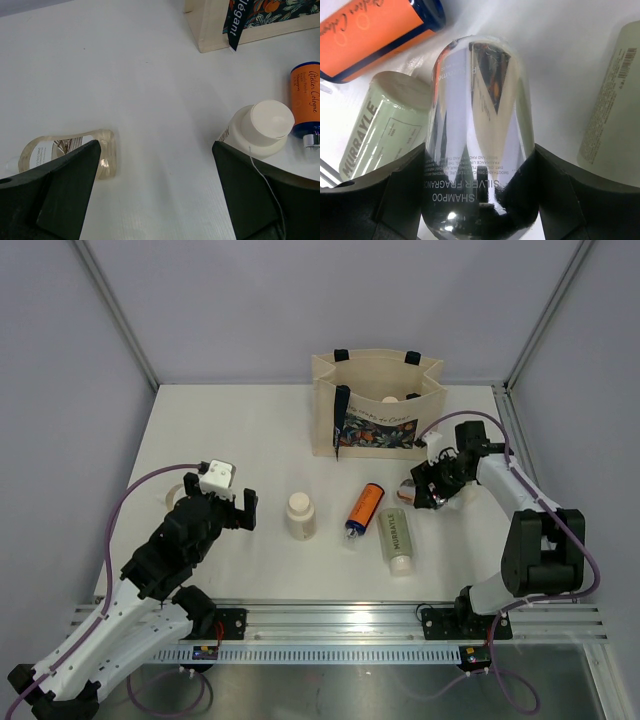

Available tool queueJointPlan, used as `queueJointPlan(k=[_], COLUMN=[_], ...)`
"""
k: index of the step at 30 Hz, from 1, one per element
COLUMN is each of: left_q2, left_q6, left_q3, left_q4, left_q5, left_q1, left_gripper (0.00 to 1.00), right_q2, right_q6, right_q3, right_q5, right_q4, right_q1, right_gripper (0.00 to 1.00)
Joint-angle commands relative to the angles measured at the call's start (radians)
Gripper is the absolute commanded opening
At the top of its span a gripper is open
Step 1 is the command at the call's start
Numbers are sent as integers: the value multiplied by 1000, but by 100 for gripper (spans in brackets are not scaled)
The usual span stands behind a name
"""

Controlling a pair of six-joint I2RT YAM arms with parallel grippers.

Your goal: Place the personal care products into the canvas bag

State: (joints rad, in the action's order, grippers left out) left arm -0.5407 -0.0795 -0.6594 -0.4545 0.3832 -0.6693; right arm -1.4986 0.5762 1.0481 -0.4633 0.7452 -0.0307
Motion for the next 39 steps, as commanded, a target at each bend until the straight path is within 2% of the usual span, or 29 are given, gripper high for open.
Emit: queueJointPlan(k=[1,11,15,21,24,29,30,39], left_q2=[-7,-10,-11,-10,-10,-10,-10,-16], left_q6=[-8,-8,-8,-9,-8,-9,-9,-8], left_q3=[0,-2,0,-2,-2,-2,0,-2], left_q4=[51,51,50,50,48,50,48,48], left_q5=[28,23,20,19,19,19,20,20], left_q1=[2,2,2,2,2,2,2,2], left_gripper=[99,99,99,99,99,99,99,99], right_q2=[-38,-150,-199,-238,-244,-270,-273,-276], right_q6=[5,33,24,-4,-10,-24,-24,-19], right_q3=[4,-17,-14,9,32,75,79,93], right_q5=[32,291,351,347,310,287,290,304], right_q4=[-58,-95,-101,-113,-96,-87,-87,-153], right_q1=[-1,-73,-92,-98,-98,-100,-100,-110], right_gripper=[0,2,21,63,76,92,98,100])
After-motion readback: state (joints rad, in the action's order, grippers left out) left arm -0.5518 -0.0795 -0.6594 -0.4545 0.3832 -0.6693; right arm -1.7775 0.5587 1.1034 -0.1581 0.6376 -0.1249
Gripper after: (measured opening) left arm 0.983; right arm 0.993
